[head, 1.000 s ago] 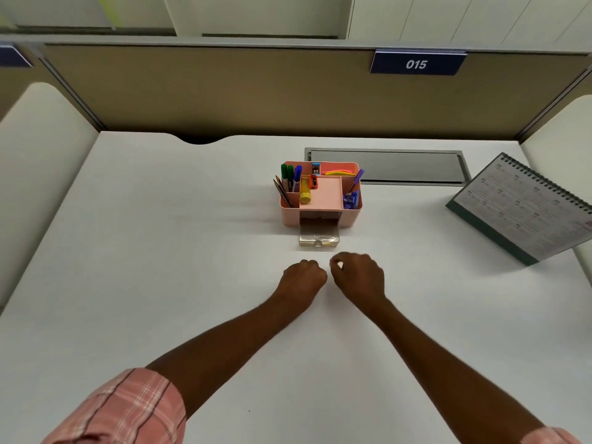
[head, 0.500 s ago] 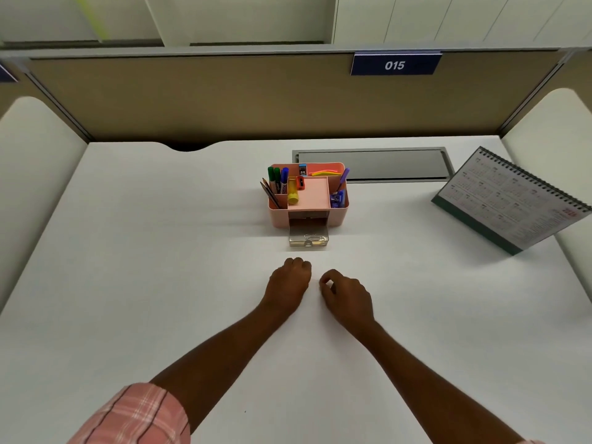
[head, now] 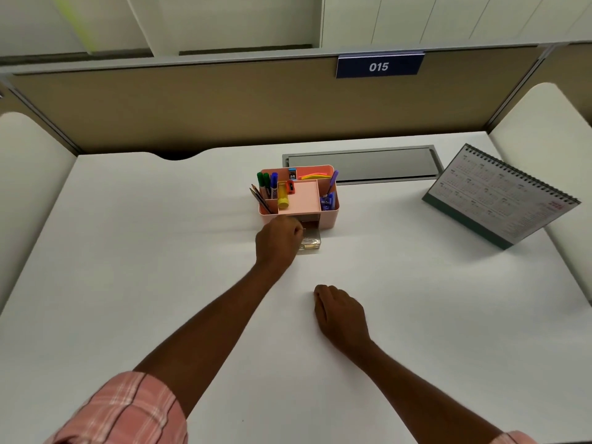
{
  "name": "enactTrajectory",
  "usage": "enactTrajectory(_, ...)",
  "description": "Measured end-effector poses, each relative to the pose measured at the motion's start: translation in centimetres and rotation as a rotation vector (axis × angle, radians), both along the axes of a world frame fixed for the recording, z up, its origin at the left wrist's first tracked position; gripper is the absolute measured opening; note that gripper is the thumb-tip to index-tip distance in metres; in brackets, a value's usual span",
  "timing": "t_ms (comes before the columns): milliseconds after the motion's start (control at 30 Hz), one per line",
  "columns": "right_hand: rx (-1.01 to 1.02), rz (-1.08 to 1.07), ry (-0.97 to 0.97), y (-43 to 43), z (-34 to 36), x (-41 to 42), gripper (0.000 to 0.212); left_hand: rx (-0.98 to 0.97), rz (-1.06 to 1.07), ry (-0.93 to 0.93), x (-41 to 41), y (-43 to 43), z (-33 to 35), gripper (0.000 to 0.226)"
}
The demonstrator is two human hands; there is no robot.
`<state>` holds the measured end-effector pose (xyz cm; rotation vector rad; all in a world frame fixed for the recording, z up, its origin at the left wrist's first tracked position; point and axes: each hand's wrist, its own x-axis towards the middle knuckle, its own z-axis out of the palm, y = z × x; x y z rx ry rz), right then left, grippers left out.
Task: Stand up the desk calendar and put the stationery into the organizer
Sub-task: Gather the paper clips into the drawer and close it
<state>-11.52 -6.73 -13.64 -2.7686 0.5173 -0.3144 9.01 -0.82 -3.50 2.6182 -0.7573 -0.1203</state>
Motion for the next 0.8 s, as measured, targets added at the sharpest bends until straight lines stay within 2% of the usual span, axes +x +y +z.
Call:
enactTrajectory(367,0.043,0.014,-0.011,-0.4,0.1,-0.1,0.014,0.212,-0.047,0.033,1.8,-1.9,-3.2,0.012)
enactTrajectory(533,0.031,0.019,0.019,-0.5,-0.1,-0.1,0.015,0.200,-0.014,0.068,1.8,-1.7,-3.8,0.015)
enactTrajectory(600,0.032,0.017,0.025,-0.4,0.0,-0.1,0.014,0.104,0.050,0.069,1.3,-1.4,-3.6,0.016)
enactTrajectory(667,0.098,-0.046,0.041,-0.2,0.3,0.3,0.012,-0.113,0.178,0.071,0.1,-0.7,-3.0,0.018)
enactTrajectory(733,0.302,-0.189,0.061,-0.1,1.0,1.1,0.010,-0.368,0.370,0.165,-1.3,0.2,-2.4,0.020)
enactTrajectory(800,0.636,-0.355,0.033,-0.5,2.2,2.2,0.013,-0.638,0.644,0.428,-2.2,1.1,-2.5,0.021)
